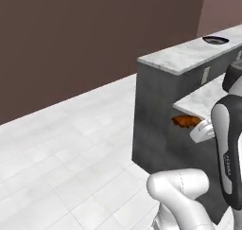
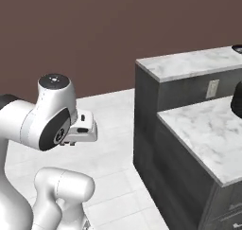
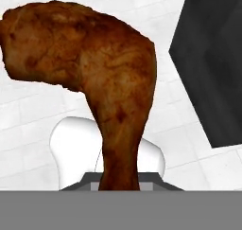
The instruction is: Take the chicken drumstick from the fridge and place it on the digital scale on the counter by the fridge. Wait a few seconds for a reading, then move it to the plate on the dining counter.
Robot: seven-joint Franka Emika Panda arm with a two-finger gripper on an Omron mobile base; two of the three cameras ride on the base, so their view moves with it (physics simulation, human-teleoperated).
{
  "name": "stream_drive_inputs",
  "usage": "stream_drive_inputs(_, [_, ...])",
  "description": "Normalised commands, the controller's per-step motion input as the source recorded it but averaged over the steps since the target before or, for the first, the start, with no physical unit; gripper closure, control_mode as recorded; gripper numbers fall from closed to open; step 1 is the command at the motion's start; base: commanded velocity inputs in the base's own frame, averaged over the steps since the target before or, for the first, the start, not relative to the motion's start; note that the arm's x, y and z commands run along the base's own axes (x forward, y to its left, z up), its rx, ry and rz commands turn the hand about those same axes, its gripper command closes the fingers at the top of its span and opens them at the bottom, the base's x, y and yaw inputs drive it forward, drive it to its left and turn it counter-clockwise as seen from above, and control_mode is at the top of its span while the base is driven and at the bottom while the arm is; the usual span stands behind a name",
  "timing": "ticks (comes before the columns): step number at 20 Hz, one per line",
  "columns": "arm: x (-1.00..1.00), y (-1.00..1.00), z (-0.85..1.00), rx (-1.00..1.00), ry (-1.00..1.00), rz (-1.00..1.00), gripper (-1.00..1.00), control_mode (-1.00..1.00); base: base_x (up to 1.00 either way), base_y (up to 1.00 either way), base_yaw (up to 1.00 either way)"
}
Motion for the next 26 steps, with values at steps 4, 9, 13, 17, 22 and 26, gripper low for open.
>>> stream_drive_inputs(4, [0.0,0.0,0.0,0.0,0.0,0.0,1.0,1.0,0.76,1.0,-0.55])
stream_drive_inputs(9, [0.0,0.0,0.0,0.0,0.0,0.0,1.0,1.0,0.47,1.0,-0.55])
stream_drive_inputs(13, [0.0,0.0,0.0,0.0,0.0,0.0,1.0,1.0,0.09,1.0,-0.51])
stream_drive_inputs(17, [0.0,0.0,0.0,0.0,0.0,0.0,1.0,1.0,-0.09,1.0,-0.48])
stream_drive_inputs(22, [0.0,0.0,0.0,0.0,0.0,0.0,1.0,1.0,0.0,1.0,-0.47])
stream_drive_inputs(26, [0.0,0.0,0.0,0.0,0.0,0.0,1.0,1.0,0.0,1.0,-0.47])
